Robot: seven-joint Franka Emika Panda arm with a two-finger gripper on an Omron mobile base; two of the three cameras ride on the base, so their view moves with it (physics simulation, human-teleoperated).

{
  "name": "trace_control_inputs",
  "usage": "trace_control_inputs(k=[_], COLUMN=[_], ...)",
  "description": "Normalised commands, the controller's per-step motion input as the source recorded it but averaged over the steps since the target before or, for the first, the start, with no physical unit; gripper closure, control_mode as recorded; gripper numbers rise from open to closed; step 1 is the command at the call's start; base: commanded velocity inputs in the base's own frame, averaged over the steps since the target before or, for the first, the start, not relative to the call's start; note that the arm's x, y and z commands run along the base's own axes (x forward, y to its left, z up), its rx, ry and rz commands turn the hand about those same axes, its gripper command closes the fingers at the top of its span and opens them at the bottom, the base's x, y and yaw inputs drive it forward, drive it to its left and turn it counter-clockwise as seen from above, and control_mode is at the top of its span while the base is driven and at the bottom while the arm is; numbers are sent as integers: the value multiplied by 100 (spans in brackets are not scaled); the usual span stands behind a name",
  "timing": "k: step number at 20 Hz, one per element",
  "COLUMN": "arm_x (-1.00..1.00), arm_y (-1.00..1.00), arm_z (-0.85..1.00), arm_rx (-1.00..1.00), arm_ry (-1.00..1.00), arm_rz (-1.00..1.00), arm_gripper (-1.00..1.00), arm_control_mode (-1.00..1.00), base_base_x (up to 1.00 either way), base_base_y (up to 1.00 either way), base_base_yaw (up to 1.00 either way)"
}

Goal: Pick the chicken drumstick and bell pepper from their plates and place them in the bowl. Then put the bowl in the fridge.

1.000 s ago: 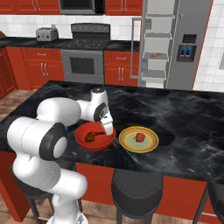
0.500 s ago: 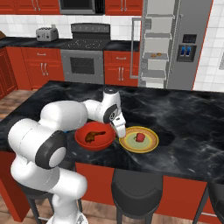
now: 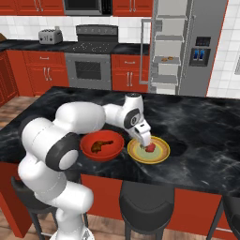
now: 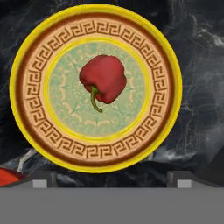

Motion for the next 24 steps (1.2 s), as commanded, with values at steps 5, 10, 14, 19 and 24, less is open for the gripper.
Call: trace_control_inputs(k=[5,10,14,19,24], arm_x=[4,16,22,26,19], arm_y=[-47,-22,-2,0,-12], arm_z=[0,-8,-12,-12,-19], arm_rx=[-2,0,0,0,0], arm_ry=[2,0,0,1,6], arm_rz=[30,28,20,19,15], arm_gripper=[-100,-100,-100,-100,-100], arm_control_mode=[-100,-100,-100,-100,-100], base_base_x=[0,0,0,0,0], base_base_y=[0,0,0,0,0], base_base_yaw=[0,0,0,0,0])
